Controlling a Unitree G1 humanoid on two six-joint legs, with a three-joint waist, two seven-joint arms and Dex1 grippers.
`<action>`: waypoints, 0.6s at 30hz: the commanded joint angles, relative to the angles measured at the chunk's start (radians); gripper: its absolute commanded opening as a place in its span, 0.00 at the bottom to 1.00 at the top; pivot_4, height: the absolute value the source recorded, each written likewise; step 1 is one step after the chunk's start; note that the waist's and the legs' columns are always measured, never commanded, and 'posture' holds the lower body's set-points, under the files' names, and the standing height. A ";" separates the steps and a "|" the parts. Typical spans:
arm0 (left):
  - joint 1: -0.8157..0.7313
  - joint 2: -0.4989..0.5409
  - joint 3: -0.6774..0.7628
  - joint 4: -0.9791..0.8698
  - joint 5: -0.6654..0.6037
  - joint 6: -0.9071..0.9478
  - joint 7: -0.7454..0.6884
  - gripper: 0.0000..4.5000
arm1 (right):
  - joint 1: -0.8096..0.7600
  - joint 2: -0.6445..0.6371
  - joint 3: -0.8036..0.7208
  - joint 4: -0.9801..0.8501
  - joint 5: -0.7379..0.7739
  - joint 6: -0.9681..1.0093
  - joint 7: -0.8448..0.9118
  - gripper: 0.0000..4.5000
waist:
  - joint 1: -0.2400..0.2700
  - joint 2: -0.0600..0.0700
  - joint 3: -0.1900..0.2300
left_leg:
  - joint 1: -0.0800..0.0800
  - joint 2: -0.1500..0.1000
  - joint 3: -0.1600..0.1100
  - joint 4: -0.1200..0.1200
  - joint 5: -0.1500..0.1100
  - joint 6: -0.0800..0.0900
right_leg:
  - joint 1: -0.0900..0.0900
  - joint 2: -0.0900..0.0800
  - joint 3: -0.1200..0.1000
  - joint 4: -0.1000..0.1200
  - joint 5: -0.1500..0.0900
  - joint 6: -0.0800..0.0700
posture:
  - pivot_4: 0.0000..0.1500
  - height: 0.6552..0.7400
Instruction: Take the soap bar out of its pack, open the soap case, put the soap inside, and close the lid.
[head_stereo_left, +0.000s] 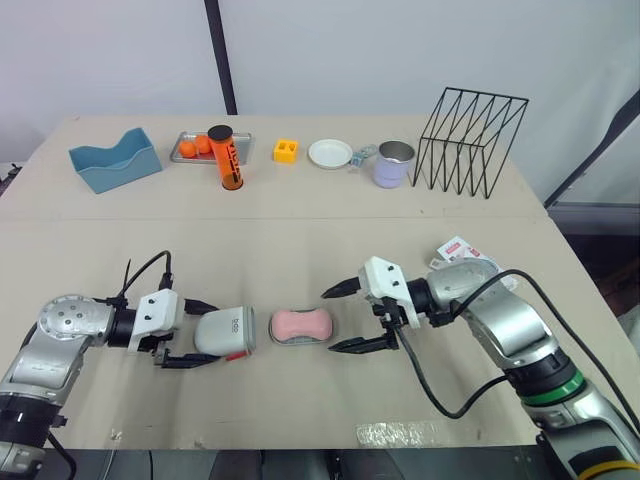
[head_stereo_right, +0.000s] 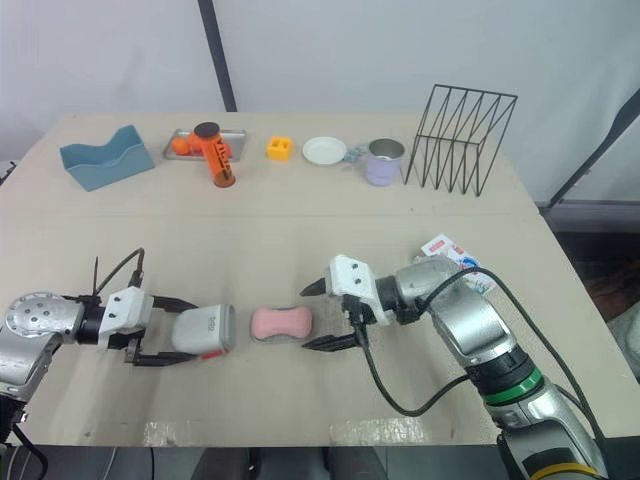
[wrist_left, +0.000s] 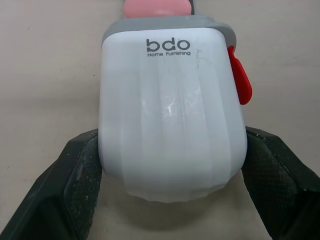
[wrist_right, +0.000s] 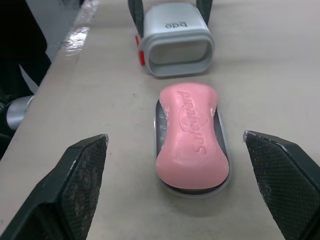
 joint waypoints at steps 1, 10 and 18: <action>-0.010 0.020 0.022 -0.034 -0.021 -0.002 -0.012 0.77 | -0.023 0.012 0.020 -0.090 -0.001 0.103 -0.052 1.00 | 0.000 0.000 0.000 | 0.000 0.000 0.000 0.000 0.000 0.000 | 0.000 0.000 0.000 0.000 0.000 0.000 | 1.00 1.00; -0.006 0.015 0.021 -0.064 -0.029 0.018 -0.011 0.77 | -0.061 0.042 0.113 -0.102 -0.088 0.175 -0.145 1.00 | 0.000 0.000 0.000 | 0.000 0.000 0.000 0.000 0.000 0.000 | 0.000 0.000 0.000 0.000 0.000 0.000 | 1.00 1.00; -0.001 0.013 0.022 -0.075 -0.029 0.024 -0.007 0.77 | -0.102 0.051 0.158 -0.066 -0.140 0.202 -0.166 1.00 | 0.000 0.000 0.000 | 0.000 0.000 0.000 0.000 0.000 0.000 | 0.000 0.000 -0.001 0.000 0.000 0.000 | 1.00 1.00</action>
